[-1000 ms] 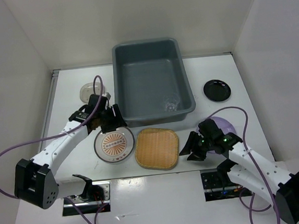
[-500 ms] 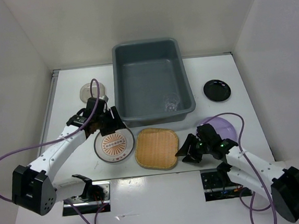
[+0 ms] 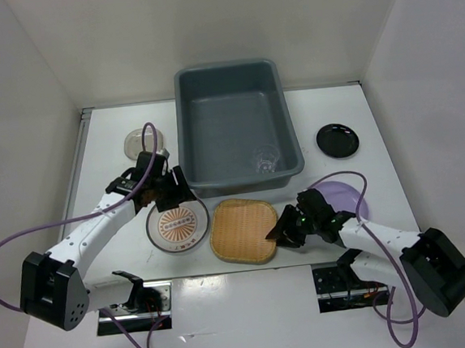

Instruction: Place the mixed dishes into the plastic bin

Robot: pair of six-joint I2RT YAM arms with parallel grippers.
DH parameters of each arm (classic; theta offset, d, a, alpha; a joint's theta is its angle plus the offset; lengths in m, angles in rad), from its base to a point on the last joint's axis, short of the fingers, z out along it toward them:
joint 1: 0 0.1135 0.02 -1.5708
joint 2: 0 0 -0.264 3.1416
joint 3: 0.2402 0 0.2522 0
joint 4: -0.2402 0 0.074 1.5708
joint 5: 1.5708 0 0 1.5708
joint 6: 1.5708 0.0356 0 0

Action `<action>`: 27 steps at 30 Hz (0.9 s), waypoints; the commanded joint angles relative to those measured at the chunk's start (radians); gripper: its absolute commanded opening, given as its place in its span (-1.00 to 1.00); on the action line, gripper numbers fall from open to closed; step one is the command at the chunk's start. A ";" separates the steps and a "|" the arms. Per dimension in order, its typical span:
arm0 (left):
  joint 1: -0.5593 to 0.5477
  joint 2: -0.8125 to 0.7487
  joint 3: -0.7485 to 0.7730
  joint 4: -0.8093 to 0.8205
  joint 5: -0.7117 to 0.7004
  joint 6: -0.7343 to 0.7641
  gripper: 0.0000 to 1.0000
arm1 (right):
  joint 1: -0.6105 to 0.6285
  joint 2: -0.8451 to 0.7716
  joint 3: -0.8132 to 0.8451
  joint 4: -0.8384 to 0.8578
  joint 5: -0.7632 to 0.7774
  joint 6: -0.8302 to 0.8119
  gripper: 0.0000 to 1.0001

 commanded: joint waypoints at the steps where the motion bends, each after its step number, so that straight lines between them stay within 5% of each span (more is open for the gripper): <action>1: -0.001 0.004 0.015 0.021 -0.015 0.001 0.39 | 0.012 0.050 0.008 0.054 0.075 -0.009 -0.08; 10: -0.001 0.022 0.006 0.021 -0.024 0.001 0.39 | 0.021 0.126 -0.014 0.154 0.097 0.013 -0.25; 20: -0.013 0.097 -0.083 0.022 -0.067 -0.008 -0.27 | 0.021 0.051 -0.041 0.121 0.127 0.042 -0.25; 27: -0.044 0.130 -0.083 0.044 -0.067 -0.018 -0.44 | 0.030 0.087 -0.050 0.185 0.127 0.042 -0.27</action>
